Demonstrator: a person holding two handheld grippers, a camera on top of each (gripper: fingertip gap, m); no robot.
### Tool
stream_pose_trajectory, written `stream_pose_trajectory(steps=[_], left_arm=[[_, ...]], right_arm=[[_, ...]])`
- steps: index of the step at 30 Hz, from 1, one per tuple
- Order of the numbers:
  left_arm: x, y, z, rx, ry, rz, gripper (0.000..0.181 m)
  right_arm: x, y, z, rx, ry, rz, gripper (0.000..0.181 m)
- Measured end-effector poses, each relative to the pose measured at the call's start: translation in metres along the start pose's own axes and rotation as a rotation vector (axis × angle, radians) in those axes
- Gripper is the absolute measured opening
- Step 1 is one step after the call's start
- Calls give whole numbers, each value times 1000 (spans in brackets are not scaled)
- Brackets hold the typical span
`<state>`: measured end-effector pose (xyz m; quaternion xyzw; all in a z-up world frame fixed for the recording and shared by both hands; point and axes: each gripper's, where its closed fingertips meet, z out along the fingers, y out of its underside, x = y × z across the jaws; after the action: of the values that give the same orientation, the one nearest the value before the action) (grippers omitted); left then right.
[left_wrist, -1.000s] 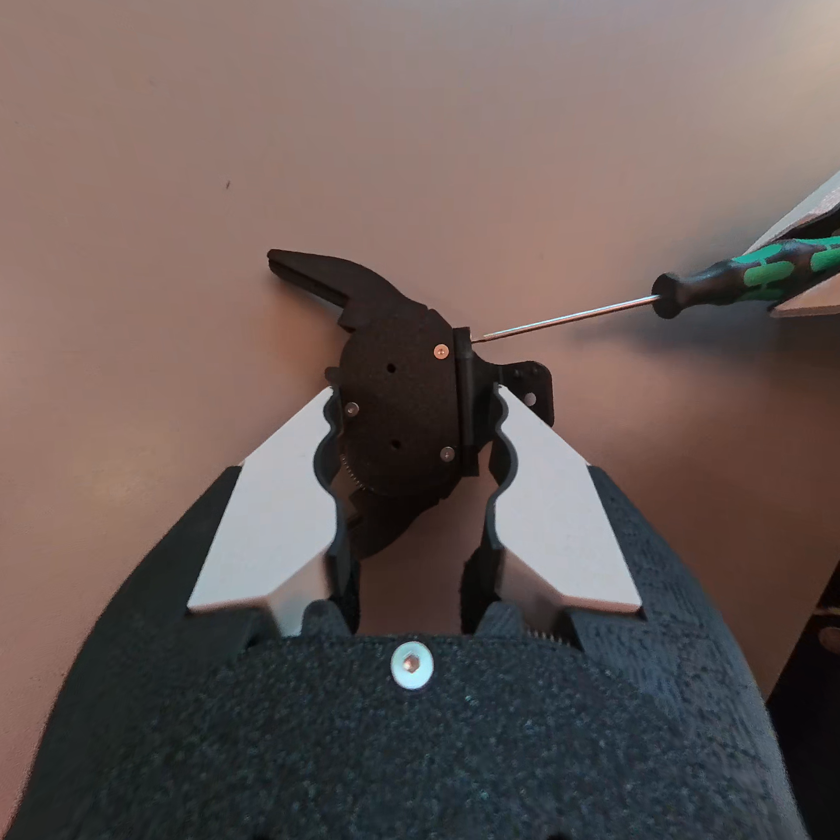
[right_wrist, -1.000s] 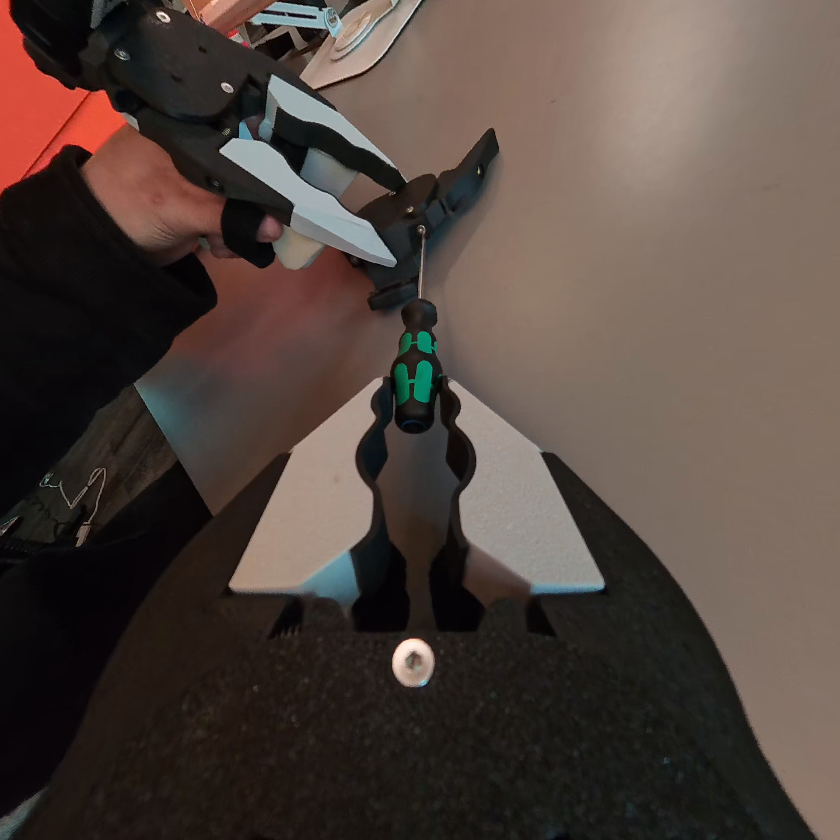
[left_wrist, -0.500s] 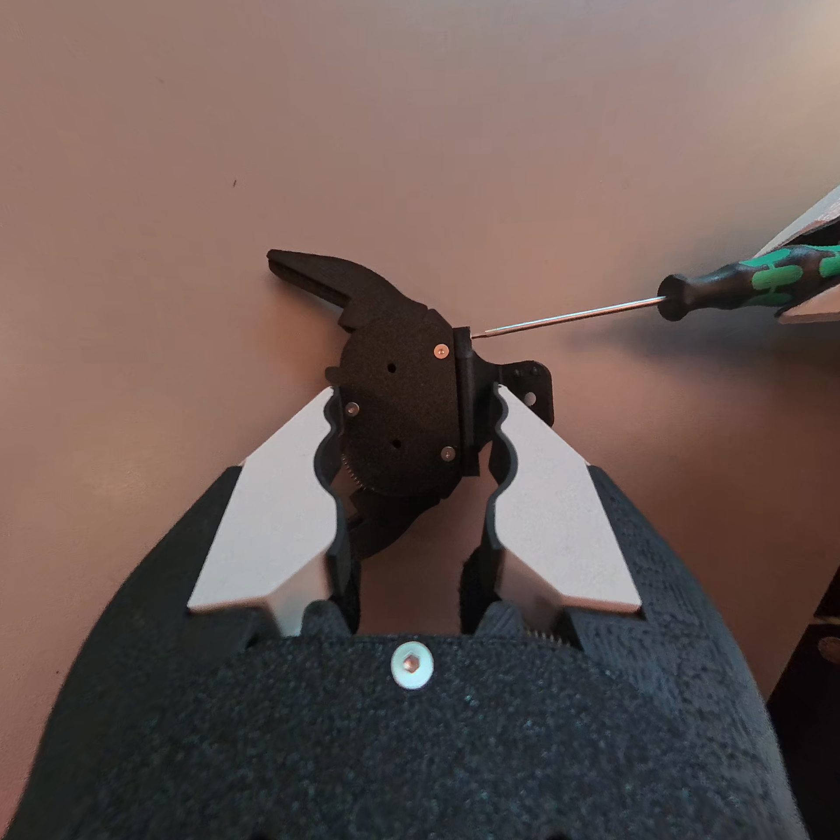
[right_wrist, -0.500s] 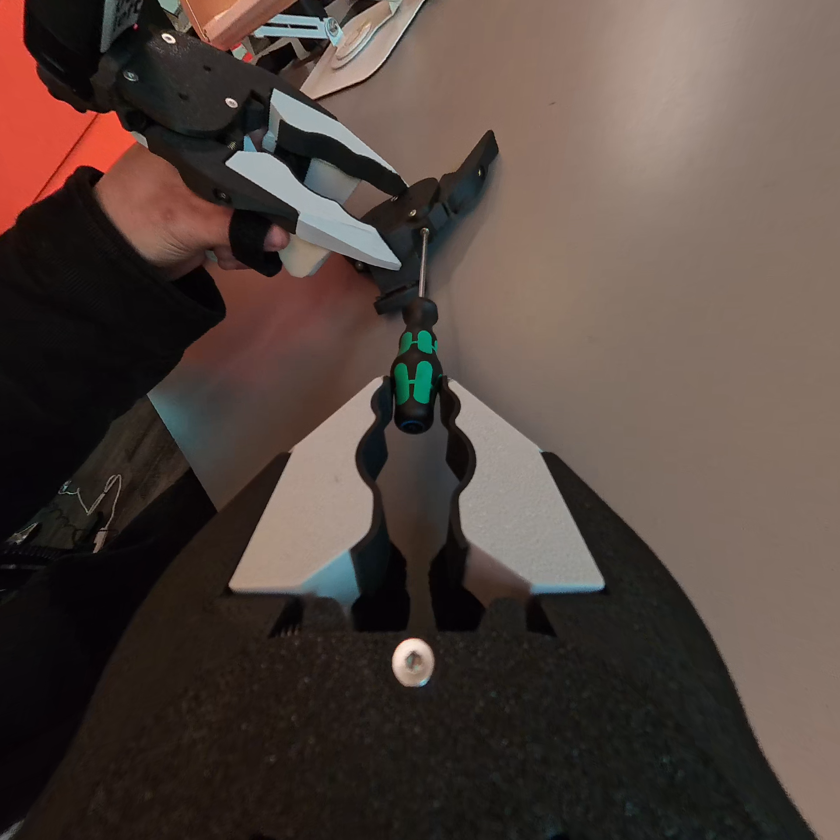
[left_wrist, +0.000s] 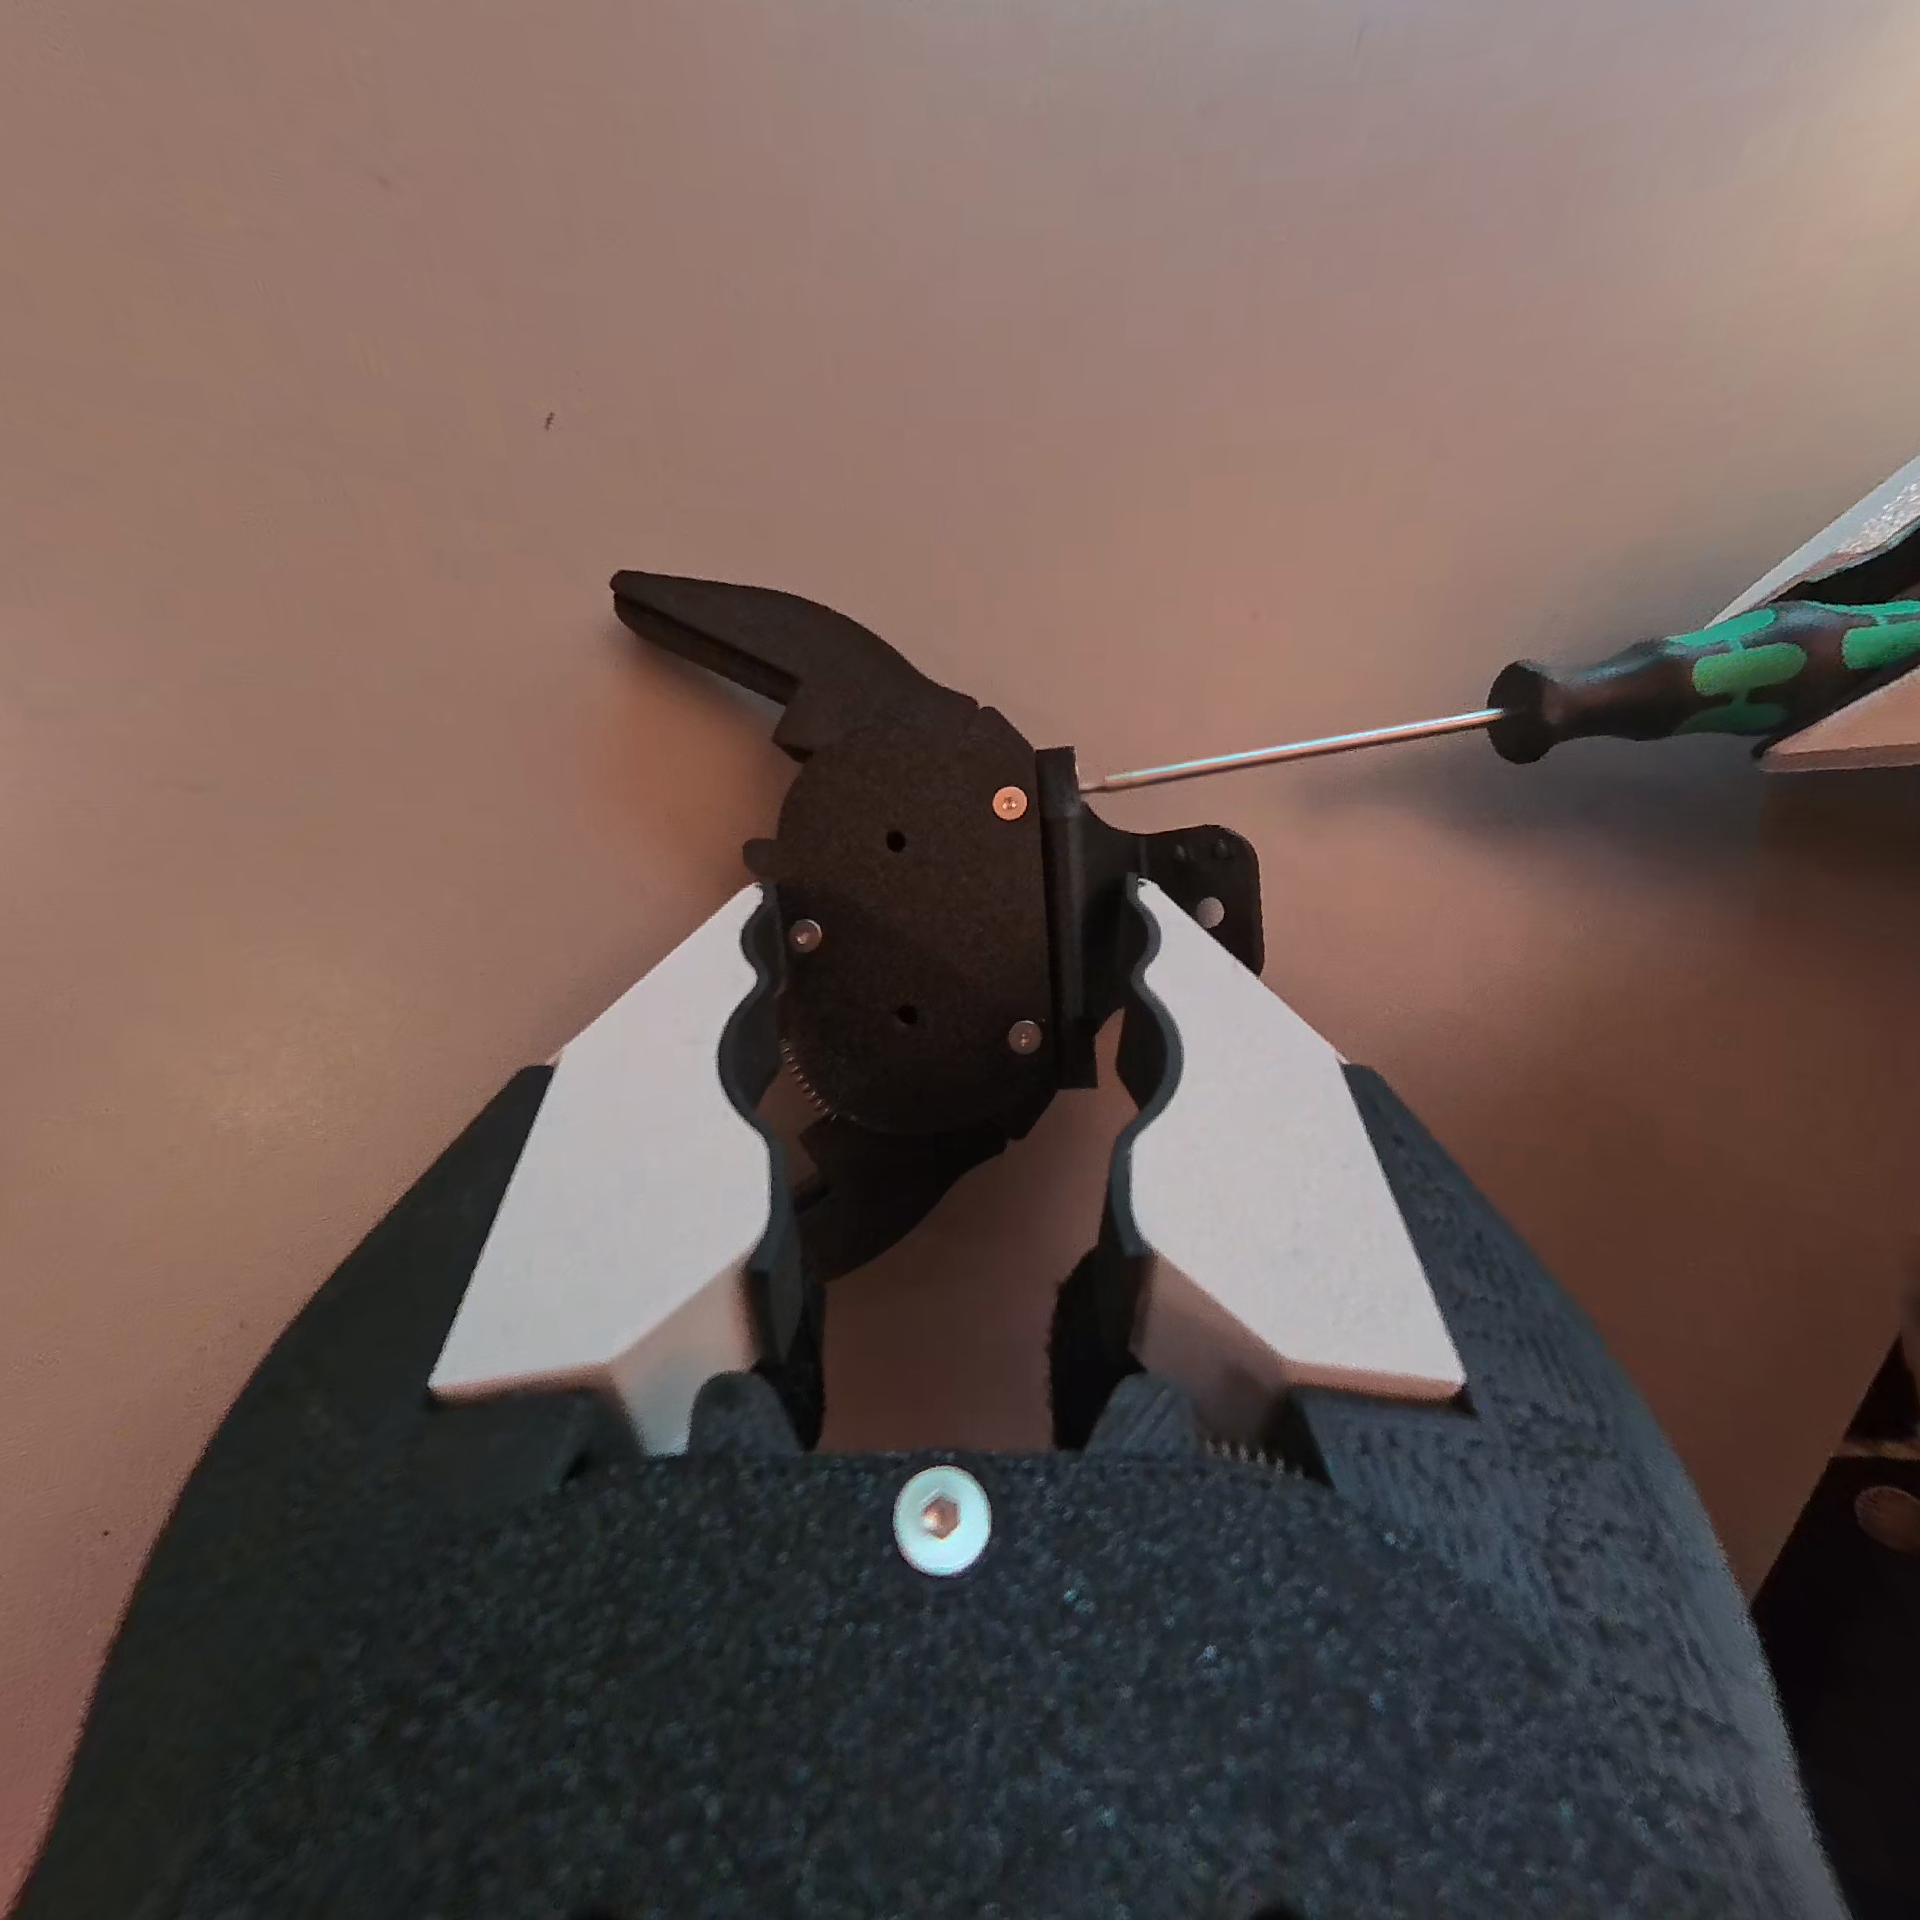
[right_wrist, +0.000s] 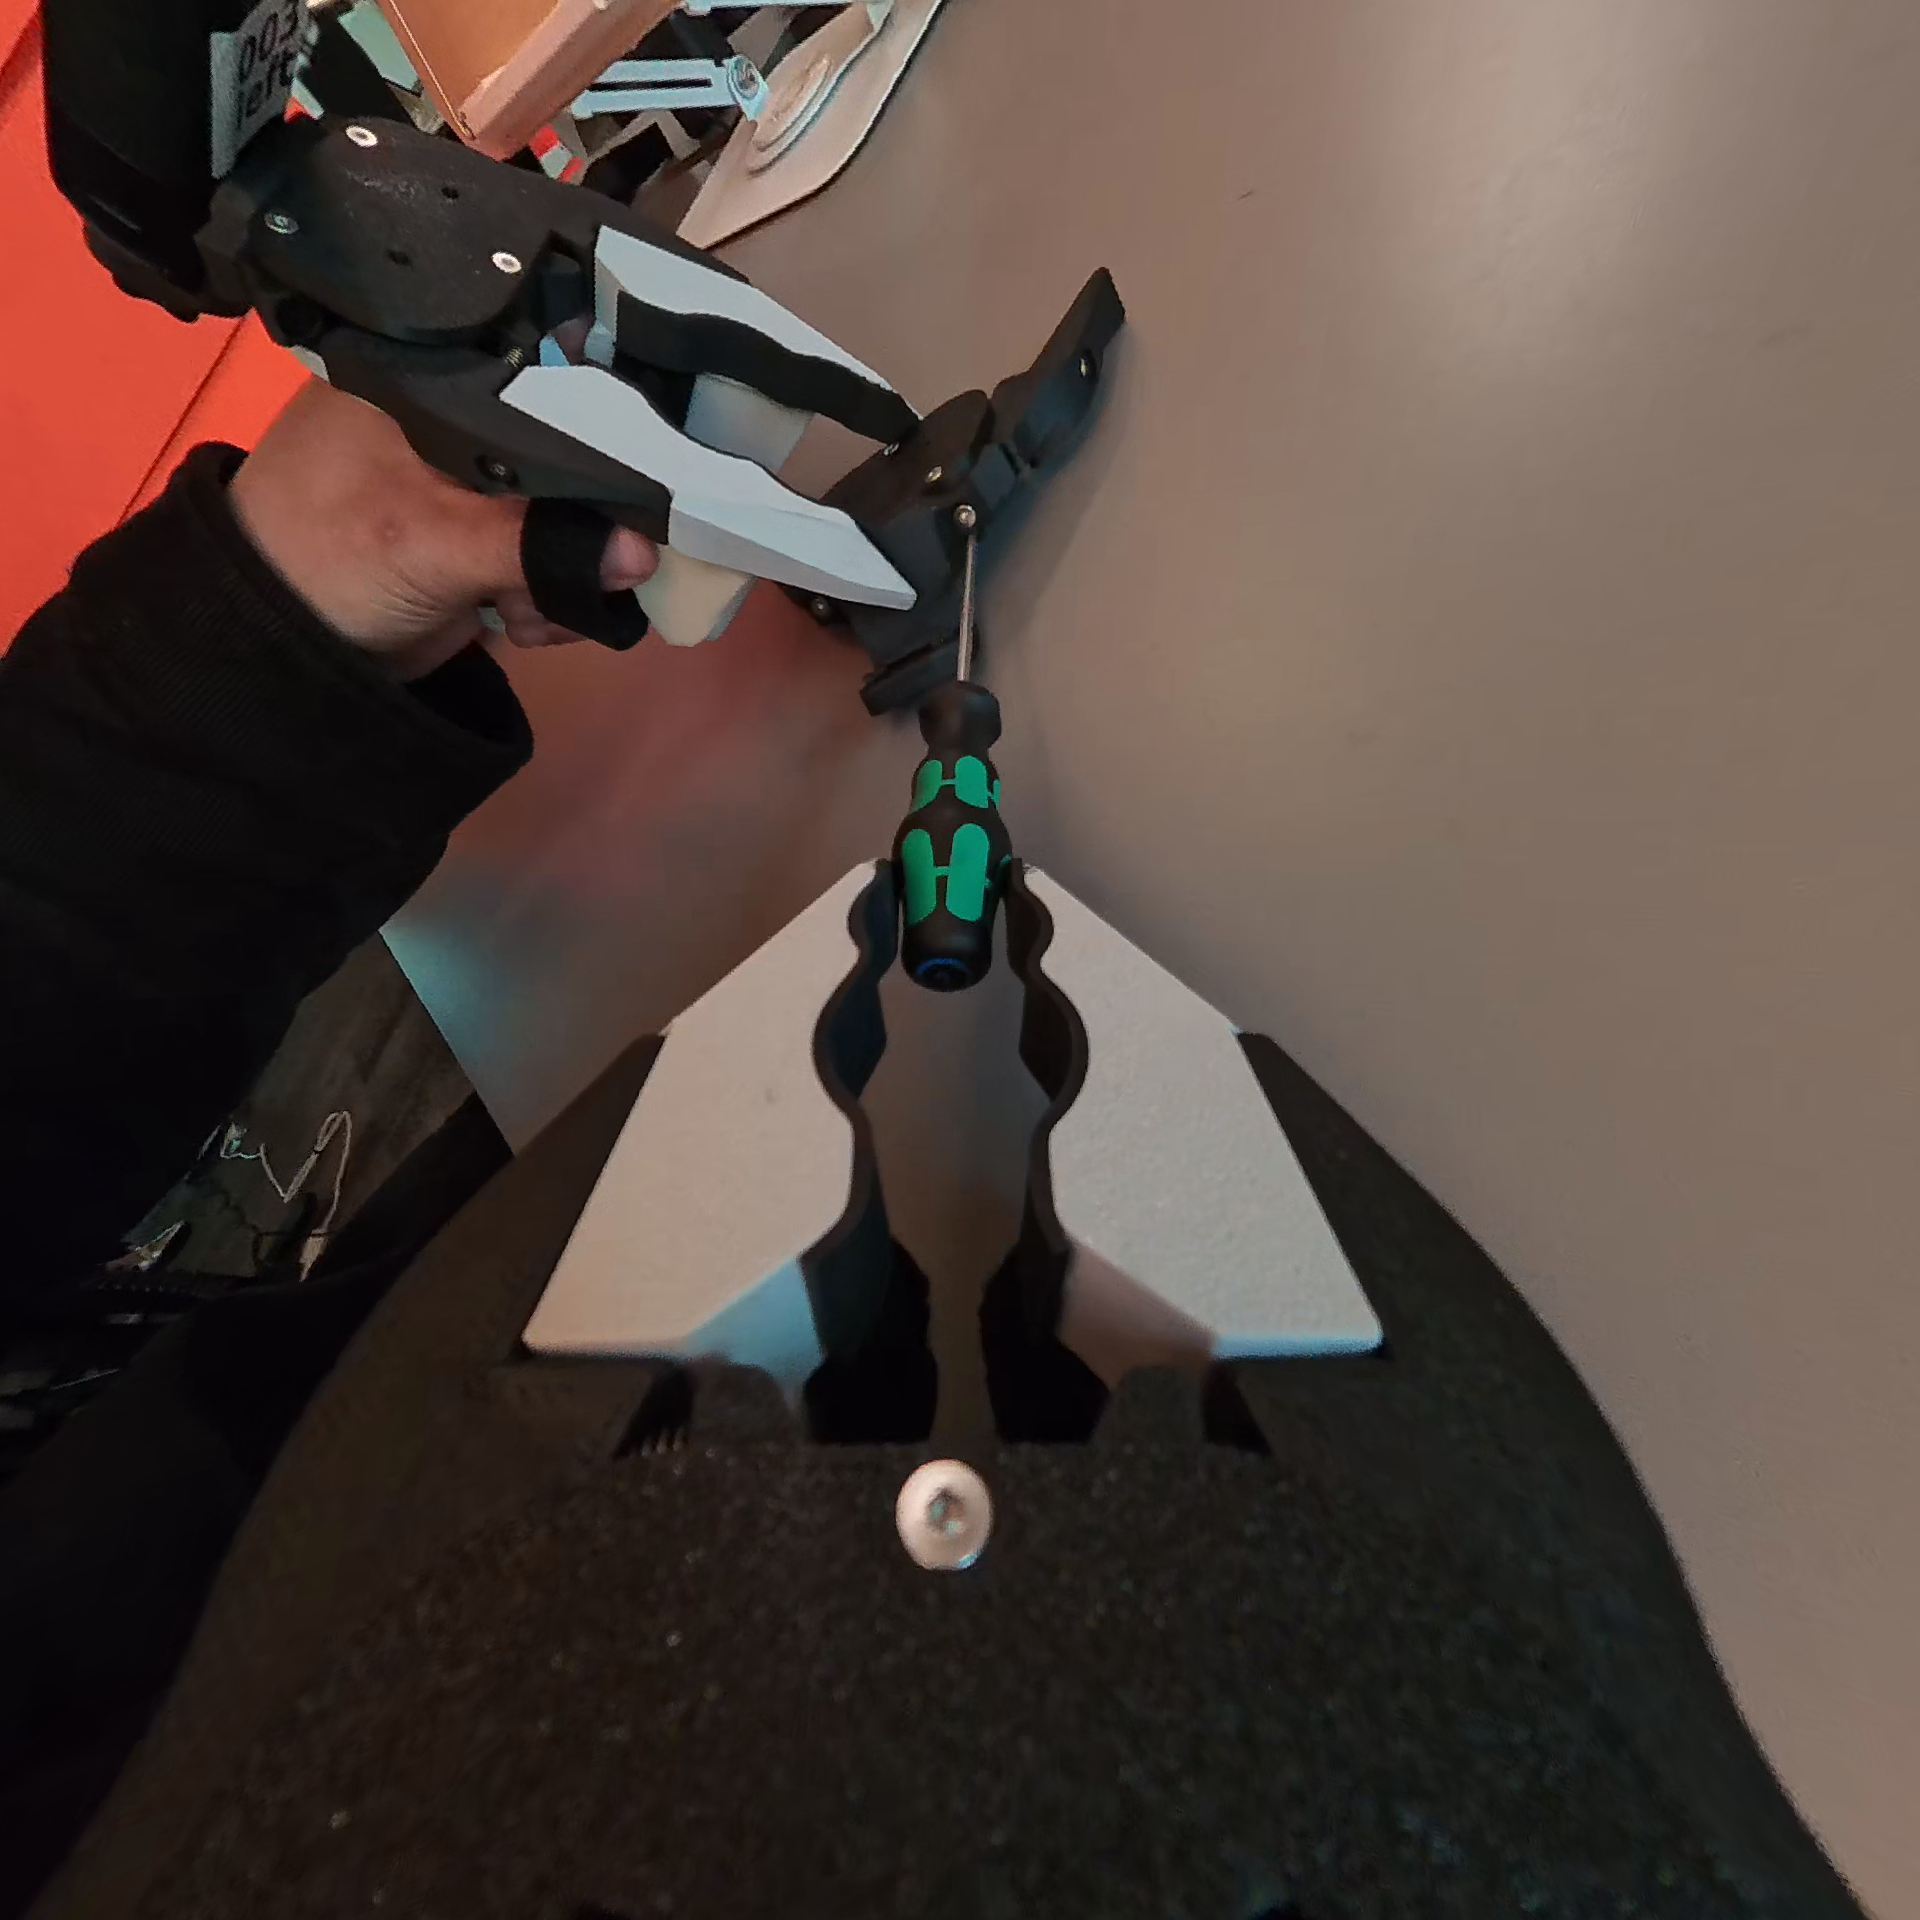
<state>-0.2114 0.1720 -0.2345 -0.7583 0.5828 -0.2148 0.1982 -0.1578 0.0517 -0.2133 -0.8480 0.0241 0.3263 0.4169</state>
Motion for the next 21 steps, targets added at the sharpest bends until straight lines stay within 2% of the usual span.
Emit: stream_pose_trajectory(steps=[21], left_arm=[[-1, -1, 0, 5, -6, -8, 64]], right_arm=[[1, -6, -1, 19, -10, 14, 20]])
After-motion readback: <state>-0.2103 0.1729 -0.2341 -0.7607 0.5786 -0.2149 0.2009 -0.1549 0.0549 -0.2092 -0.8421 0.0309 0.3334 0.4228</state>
